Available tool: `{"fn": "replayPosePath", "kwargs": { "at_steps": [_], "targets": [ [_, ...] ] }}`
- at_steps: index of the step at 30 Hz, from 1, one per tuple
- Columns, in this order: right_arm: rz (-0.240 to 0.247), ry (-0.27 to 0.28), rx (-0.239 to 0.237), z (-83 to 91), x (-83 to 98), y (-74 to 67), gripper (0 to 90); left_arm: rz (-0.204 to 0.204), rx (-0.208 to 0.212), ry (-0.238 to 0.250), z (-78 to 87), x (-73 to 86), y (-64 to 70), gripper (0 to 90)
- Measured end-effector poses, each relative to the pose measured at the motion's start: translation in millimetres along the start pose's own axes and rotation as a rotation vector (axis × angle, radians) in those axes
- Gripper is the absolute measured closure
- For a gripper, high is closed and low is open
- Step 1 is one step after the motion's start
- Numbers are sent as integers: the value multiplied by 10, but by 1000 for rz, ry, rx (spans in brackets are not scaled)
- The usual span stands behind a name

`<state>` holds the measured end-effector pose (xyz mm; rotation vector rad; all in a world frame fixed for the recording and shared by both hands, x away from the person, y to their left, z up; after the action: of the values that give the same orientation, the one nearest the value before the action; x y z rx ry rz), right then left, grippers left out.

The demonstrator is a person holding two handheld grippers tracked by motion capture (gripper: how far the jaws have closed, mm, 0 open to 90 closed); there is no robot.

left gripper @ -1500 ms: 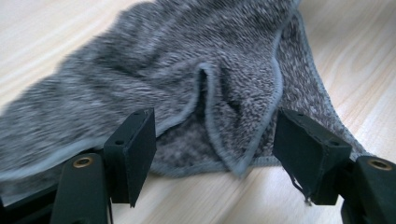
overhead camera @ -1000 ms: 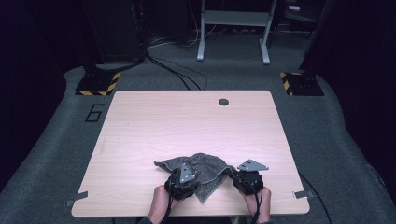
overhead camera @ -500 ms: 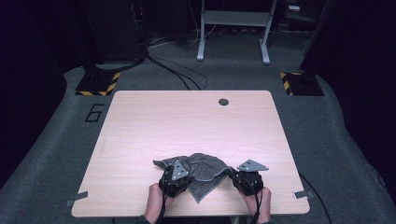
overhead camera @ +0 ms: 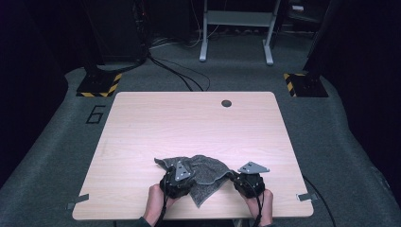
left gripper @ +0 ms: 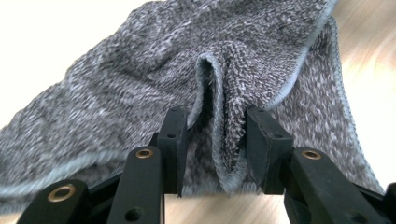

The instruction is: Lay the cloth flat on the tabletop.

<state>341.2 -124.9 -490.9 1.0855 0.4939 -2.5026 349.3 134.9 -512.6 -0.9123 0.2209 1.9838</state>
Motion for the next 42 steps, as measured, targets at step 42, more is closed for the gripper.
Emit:
{"fn": "replayPosePath", "kwargs": {
  "at_steps": [42],
  "targets": [
    [-1,5,-45,-194,-337,35,843,254,-30,61,247,158,-838,861]
  ]
}}
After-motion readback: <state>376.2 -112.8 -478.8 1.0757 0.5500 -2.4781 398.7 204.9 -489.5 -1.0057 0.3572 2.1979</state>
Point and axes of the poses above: each handheld gripper's, and its own axes: z roughly backward along the jaws, x roughly out of its underside, y roughly to its right, the point moved 1 cm from there along -z, roughly forward along the jaws, and after that the axes turned 10 degrees about -z, right-handed, at the moved point
